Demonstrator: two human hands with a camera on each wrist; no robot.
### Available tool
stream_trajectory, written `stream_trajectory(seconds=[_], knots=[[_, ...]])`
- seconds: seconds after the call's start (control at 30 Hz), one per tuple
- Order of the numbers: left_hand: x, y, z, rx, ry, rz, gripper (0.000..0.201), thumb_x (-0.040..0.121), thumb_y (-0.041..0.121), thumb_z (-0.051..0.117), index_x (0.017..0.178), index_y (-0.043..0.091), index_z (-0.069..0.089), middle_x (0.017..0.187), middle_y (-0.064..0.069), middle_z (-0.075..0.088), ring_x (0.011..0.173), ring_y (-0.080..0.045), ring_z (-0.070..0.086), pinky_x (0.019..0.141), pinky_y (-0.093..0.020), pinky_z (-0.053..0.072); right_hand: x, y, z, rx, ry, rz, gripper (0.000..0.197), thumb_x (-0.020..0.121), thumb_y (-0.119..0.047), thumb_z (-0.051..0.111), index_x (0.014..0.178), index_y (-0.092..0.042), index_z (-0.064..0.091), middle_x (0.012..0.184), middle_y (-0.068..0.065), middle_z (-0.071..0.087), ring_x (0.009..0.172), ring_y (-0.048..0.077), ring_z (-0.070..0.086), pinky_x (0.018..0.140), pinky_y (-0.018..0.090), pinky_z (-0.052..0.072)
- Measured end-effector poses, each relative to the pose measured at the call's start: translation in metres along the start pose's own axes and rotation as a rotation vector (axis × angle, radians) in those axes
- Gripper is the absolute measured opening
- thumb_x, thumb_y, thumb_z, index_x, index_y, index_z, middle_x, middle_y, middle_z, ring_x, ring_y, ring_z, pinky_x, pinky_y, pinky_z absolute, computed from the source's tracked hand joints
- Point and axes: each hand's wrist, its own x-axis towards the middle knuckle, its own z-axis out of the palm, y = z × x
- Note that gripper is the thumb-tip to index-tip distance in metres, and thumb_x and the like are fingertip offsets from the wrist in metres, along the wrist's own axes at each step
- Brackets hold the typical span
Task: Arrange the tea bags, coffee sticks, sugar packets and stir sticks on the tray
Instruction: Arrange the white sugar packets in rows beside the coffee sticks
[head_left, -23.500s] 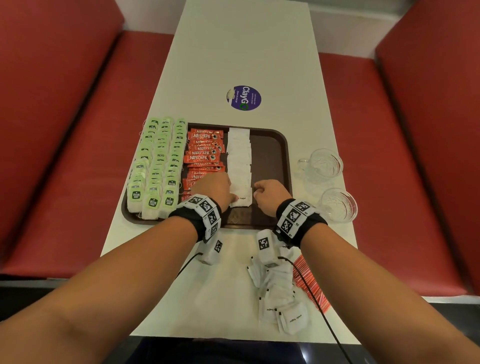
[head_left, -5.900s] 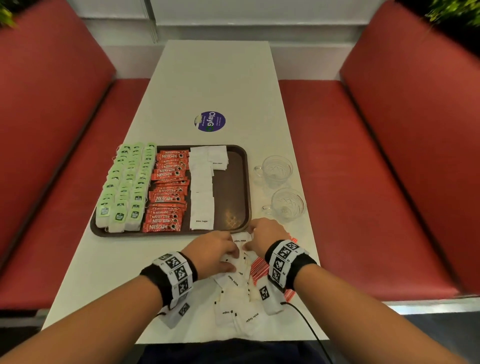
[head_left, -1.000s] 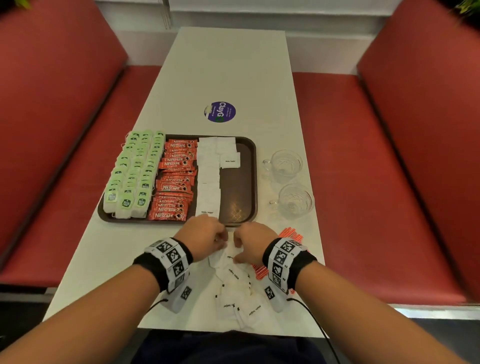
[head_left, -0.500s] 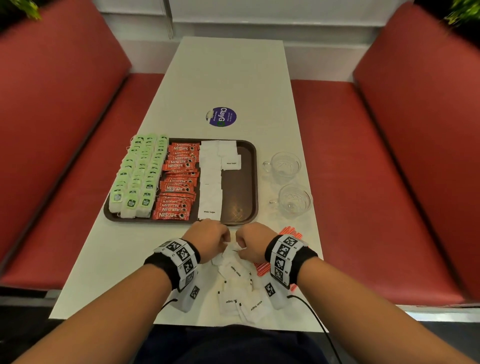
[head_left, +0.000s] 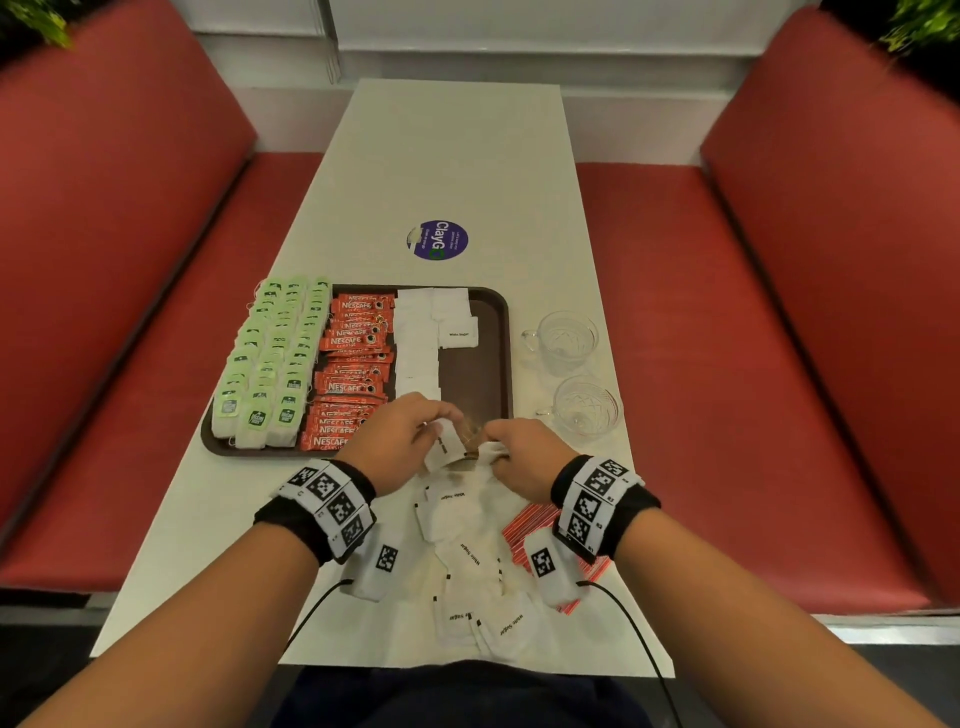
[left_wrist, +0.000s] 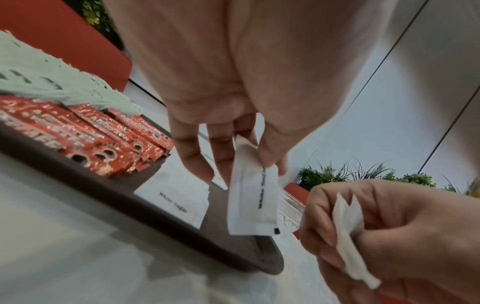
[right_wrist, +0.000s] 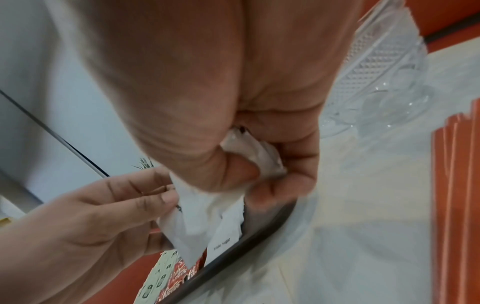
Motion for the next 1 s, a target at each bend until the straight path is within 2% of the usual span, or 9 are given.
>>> stream_trajectory(seconds=[0.13,0.23,0.33,0.43,0.5,0.63,0.73,0.87,1.0], knots=[[0.005,0.006,-0.009,0.001,-0.003,0.02,0.029,0.099,0.017,0.057,0.123,0.033,0.063,0.095,0.026,0.055,0.087,0.011,0.053,0.076,-0.013,0.039,0.006,-0.003,-0.006,0.157,0.081,0.002,0.022,0.093,-0.004,0.046,0.074,-0.012,0.052,0.073,-0.002,0.053,0.067,0.01,0.047,0.062,0.025,0.037],[0.008,0.01,-0.011,-0.041,-0.027,0.041,0.026,0.093,0.019,0.067,0.113,0.036,0.064,0.091,0.023,0.064,0.083,0.009,0.06,0.075,-0.014,0.044,0.008,-0.006,-0.007,0.258,0.103,-0.016,0.014,0.09,-0.026,0.06,0.079,-0.019,0.058,0.075,-0.006,0.057,0.07,0.01,0.052,0.063,0.026,0.042],[0.012,0.012,-0.013,-0.128,-0.015,0.071,0.025,0.085,0.018,0.077,0.103,0.031,0.067,0.088,0.014,0.071,0.083,0.0,0.065,0.077,-0.019,0.051,0.012,-0.009,-0.008,0.174,0.093,-0.086,0.023,0.081,-0.038,0.075,0.076,-0.029,0.054,0.073,-0.011,0.057,0.067,0.004,0.053,0.059,0.021,0.04],[0.015,0.012,-0.015,-0.244,0.031,0.062,0.03,0.079,0.018,0.083,0.101,0.03,0.066,0.084,0.009,0.071,0.079,-0.008,0.065,0.075,-0.019,0.053,0.019,-0.006,-0.009,0.107,0.117,-0.116,0.025,0.085,-0.033,0.073,0.071,-0.021,0.055,0.067,-0.008,0.054,0.062,0.006,0.05,0.056,0.024,0.037],[0.017,0.008,-0.016,-0.247,0.056,0.036,0.031,0.077,0.022,0.084,0.102,0.03,0.067,0.082,0.01,0.068,0.076,-0.005,0.061,0.071,-0.015,0.05,0.022,-0.005,-0.01,0.141,0.15,-0.113,0.02,0.087,-0.035,0.071,0.076,-0.02,0.063,0.07,-0.007,0.059,0.064,0.006,0.054,0.057,0.024,0.042],[0.025,-0.003,-0.015,-0.157,-0.026,-0.035,0.014,0.085,0.029,0.077,0.095,0.034,0.071,0.081,0.015,0.07,0.074,0.0,0.061,0.067,-0.016,0.046,0.026,-0.002,-0.017,0.213,0.212,-0.048,0.016,0.087,-0.034,0.071,0.095,-0.021,0.073,0.085,-0.004,0.068,0.079,0.012,0.063,0.075,0.037,0.055],[0.04,-0.004,-0.016,-0.114,0.024,-0.047,0.011,0.09,0.027,0.071,0.095,0.037,0.07,0.083,0.015,0.07,0.073,0.0,0.06,0.064,-0.015,0.041,0.031,0.004,-0.022,0.267,0.233,0.012,0.019,0.087,-0.037,0.072,0.098,-0.021,0.072,0.084,-0.003,0.07,0.078,0.014,0.065,0.075,0.039,0.057],[0.086,-0.004,-0.029,0.016,0.169,-0.067,0.02,0.098,0.024,0.059,0.115,0.023,0.071,0.102,0.008,0.07,0.084,-0.009,0.059,0.071,-0.021,0.043,0.035,0.008,-0.029,0.243,0.175,0.08,0.028,0.087,-0.04,0.072,0.104,-0.019,0.065,0.095,-0.002,0.067,0.087,0.014,0.062,0.078,0.031,0.053],[0.146,-0.021,-0.035,0.22,0.132,-0.103,0.022,0.1,0.026,0.055,0.114,0.022,0.071,0.111,0.0,0.071,0.099,-0.021,0.064,0.088,-0.037,0.051,0.036,0.009,-0.032,0.237,0.122,0.08,0.017,0.092,-0.02,0.059,0.107,-0.015,0.062,0.101,0.001,0.065,0.093,0.018,0.061,0.08,0.031,0.05]])
